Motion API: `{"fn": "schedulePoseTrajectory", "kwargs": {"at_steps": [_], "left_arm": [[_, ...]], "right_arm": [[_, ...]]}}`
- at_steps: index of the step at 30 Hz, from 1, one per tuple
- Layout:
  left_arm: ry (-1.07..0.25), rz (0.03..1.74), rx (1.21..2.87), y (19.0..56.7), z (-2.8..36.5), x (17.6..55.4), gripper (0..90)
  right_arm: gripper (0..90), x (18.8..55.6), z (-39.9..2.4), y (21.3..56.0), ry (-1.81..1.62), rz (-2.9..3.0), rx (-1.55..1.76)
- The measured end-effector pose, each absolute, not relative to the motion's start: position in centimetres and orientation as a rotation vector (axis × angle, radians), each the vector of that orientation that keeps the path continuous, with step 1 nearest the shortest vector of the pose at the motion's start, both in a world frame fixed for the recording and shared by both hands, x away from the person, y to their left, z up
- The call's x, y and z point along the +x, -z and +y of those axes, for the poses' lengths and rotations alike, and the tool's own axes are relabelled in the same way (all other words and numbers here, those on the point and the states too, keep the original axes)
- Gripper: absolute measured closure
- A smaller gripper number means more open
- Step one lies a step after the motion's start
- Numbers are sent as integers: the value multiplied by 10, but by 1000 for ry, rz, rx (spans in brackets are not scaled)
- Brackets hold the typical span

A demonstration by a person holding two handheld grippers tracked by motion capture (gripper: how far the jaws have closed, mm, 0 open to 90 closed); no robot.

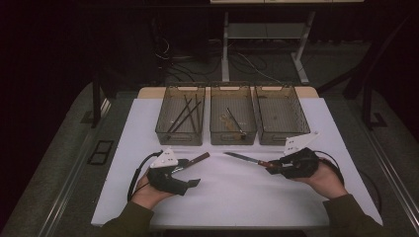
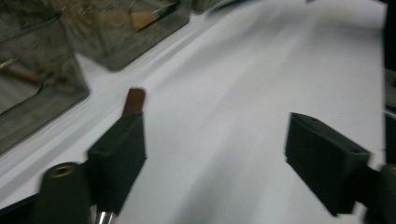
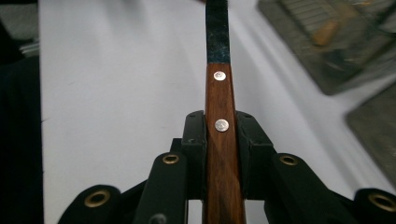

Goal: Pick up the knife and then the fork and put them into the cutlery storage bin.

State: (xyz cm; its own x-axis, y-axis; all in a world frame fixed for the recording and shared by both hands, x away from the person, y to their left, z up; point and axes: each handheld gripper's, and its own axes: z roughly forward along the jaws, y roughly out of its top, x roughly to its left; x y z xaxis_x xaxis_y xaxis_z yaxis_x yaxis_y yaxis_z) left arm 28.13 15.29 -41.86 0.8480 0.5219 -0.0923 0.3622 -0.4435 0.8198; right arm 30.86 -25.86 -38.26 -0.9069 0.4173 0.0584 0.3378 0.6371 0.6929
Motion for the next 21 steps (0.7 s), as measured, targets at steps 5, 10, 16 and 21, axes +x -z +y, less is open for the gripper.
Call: {"fn": "schedulePoseTrajectory", "kwargs": {"at_steps": [5, 10, 16, 21], "left_arm": [[-239, 679, 2074, 427, 154, 277, 44], [-261, 704, 2079, 431, 155, 277, 0], [-269, 703, 2094, 431, 154, 277, 0], [-266, 702, 2097, 432, 154, 277, 0]], "right_arm": [[756, 316, -272, 374, -1146, 2676, 716], [756, 325, -285, 365, -1170, 2615, 790], [756, 339, -301, 356, -1165, 2519, 928], [756, 355, -309, 351, -1183, 2438, 1046]]}}
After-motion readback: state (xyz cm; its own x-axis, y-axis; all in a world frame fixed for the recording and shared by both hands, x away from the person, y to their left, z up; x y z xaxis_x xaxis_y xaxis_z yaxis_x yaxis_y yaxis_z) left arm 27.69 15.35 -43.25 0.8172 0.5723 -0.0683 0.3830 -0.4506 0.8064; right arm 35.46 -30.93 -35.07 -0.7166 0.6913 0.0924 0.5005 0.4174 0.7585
